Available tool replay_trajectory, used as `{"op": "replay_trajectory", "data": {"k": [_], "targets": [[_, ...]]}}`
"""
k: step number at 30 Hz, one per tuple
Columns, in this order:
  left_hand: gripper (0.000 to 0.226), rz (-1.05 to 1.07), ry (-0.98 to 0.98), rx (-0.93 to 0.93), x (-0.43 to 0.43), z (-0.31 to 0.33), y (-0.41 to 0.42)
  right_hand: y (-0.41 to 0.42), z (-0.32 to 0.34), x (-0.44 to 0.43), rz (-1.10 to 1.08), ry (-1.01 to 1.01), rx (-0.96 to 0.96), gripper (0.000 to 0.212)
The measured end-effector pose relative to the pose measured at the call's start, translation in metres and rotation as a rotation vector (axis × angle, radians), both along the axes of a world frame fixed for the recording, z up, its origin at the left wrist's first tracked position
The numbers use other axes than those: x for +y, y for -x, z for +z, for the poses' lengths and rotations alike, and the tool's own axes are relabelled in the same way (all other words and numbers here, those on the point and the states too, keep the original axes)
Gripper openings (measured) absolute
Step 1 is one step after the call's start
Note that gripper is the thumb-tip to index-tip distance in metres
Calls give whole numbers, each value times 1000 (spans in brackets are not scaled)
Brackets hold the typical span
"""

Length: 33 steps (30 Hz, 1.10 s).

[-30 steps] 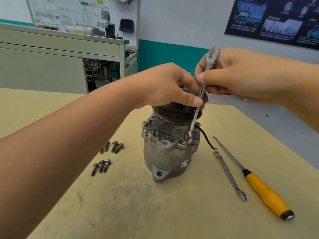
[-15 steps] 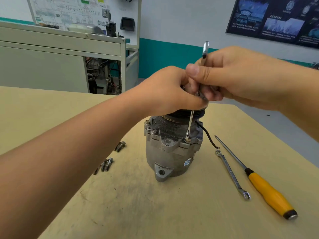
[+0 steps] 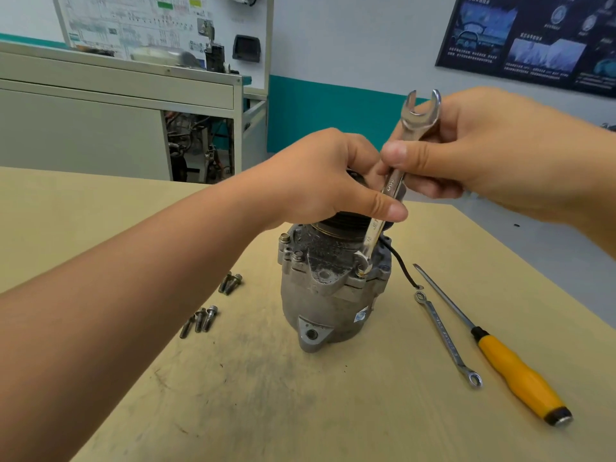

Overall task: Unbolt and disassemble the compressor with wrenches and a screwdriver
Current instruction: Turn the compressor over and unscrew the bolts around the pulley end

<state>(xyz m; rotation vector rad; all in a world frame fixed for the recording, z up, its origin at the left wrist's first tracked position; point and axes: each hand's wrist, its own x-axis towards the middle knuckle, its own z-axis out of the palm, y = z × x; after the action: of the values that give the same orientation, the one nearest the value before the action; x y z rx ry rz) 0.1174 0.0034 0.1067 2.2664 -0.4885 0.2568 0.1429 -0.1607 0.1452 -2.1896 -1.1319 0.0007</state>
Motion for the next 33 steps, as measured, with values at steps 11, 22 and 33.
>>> {"op": "replay_trajectory", "data": {"k": [11, 22, 33], "targets": [[34, 108, -139, -148, -11, -4, -5, -7, -6, -6, -56, -177, 293, 29], [14, 85, 53, -29, -1, -8, -8, -6, 0, 12, -205, 69, -148, 19], [27, 72, -10, -11, -4, -5, 3, 4, -3, 10, -217, 52, -108, 13]]}}
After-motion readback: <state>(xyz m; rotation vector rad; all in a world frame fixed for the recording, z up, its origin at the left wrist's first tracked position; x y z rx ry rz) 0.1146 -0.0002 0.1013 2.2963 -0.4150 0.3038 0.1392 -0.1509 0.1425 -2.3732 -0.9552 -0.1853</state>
